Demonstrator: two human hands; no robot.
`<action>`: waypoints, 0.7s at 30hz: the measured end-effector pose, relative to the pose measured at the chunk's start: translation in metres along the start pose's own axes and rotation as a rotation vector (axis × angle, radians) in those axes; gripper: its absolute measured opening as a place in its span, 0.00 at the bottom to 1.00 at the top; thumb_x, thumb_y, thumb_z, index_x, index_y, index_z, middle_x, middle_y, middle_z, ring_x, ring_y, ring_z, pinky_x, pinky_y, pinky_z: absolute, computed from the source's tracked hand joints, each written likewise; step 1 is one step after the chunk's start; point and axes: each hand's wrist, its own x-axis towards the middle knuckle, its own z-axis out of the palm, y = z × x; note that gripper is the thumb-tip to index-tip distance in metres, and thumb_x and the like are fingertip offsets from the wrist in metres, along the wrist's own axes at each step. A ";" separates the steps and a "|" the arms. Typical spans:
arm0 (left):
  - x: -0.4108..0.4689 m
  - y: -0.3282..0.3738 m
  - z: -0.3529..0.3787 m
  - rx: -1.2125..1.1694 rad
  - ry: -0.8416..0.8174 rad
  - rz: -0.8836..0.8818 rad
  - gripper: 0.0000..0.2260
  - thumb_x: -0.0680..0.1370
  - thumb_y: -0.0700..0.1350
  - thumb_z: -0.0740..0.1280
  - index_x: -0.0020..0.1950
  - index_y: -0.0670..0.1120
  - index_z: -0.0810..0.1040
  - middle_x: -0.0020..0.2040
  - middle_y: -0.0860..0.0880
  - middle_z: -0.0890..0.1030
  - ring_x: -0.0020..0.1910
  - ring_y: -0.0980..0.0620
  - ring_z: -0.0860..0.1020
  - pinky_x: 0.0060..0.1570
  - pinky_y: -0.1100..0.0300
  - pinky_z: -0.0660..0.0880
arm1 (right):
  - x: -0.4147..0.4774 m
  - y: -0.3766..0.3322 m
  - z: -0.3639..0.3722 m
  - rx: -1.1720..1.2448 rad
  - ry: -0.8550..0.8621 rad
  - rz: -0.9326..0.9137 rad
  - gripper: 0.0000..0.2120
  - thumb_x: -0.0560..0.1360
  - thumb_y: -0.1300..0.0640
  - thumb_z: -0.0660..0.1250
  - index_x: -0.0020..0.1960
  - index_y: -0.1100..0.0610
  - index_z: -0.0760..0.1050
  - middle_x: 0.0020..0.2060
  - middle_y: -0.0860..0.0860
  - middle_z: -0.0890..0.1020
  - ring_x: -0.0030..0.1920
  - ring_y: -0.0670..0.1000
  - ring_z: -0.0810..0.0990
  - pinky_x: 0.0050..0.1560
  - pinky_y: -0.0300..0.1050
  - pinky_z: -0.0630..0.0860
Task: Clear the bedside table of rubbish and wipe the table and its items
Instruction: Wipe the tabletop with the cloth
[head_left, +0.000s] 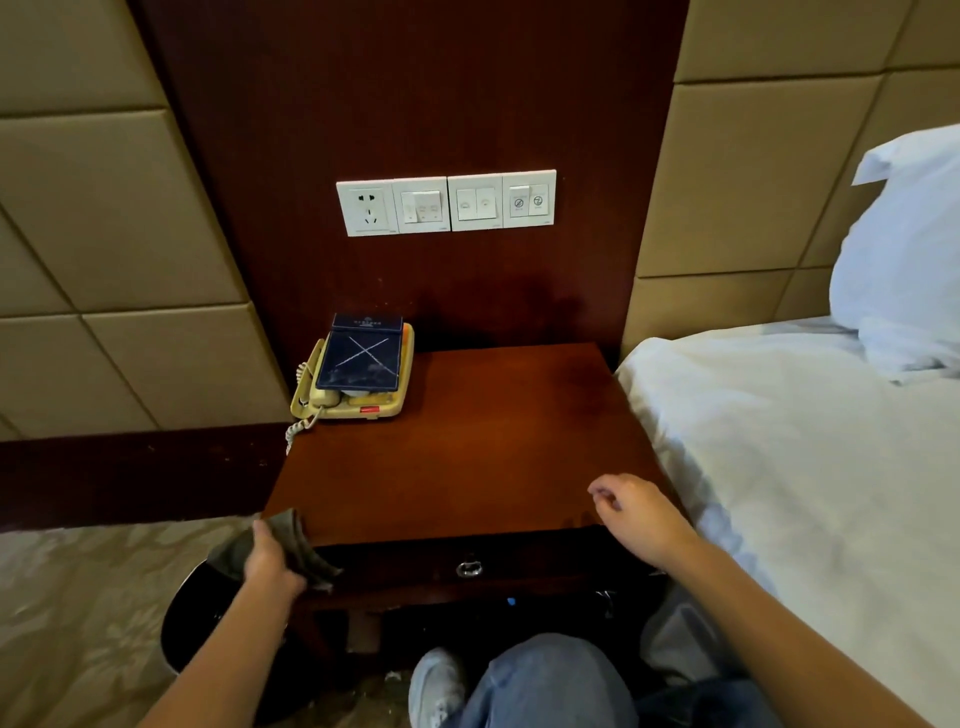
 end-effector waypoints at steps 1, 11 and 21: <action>0.005 0.004 -0.005 0.050 0.016 0.030 0.32 0.74 0.64 0.63 0.71 0.46 0.66 0.70 0.43 0.70 0.67 0.36 0.69 0.65 0.34 0.63 | 0.001 -0.002 0.002 0.004 -0.006 -0.010 0.14 0.81 0.55 0.57 0.63 0.53 0.74 0.58 0.51 0.77 0.55 0.50 0.77 0.55 0.41 0.75; 0.029 0.073 0.022 1.057 -0.186 0.338 0.21 0.75 0.51 0.69 0.59 0.34 0.76 0.51 0.37 0.80 0.50 0.40 0.78 0.58 0.49 0.73 | 0.040 -0.013 0.026 -0.040 0.012 -0.076 0.15 0.82 0.55 0.56 0.66 0.54 0.72 0.61 0.50 0.76 0.59 0.49 0.75 0.59 0.40 0.73; 0.065 0.095 0.079 1.084 -0.248 0.305 0.31 0.64 0.56 0.77 0.59 0.38 0.77 0.54 0.40 0.80 0.54 0.41 0.78 0.61 0.48 0.72 | 0.063 -0.001 0.038 -0.277 0.180 -0.237 0.15 0.80 0.56 0.58 0.64 0.53 0.75 0.59 0.47 0.77 0.61 0.48 0.74 0.60 0.43 0.70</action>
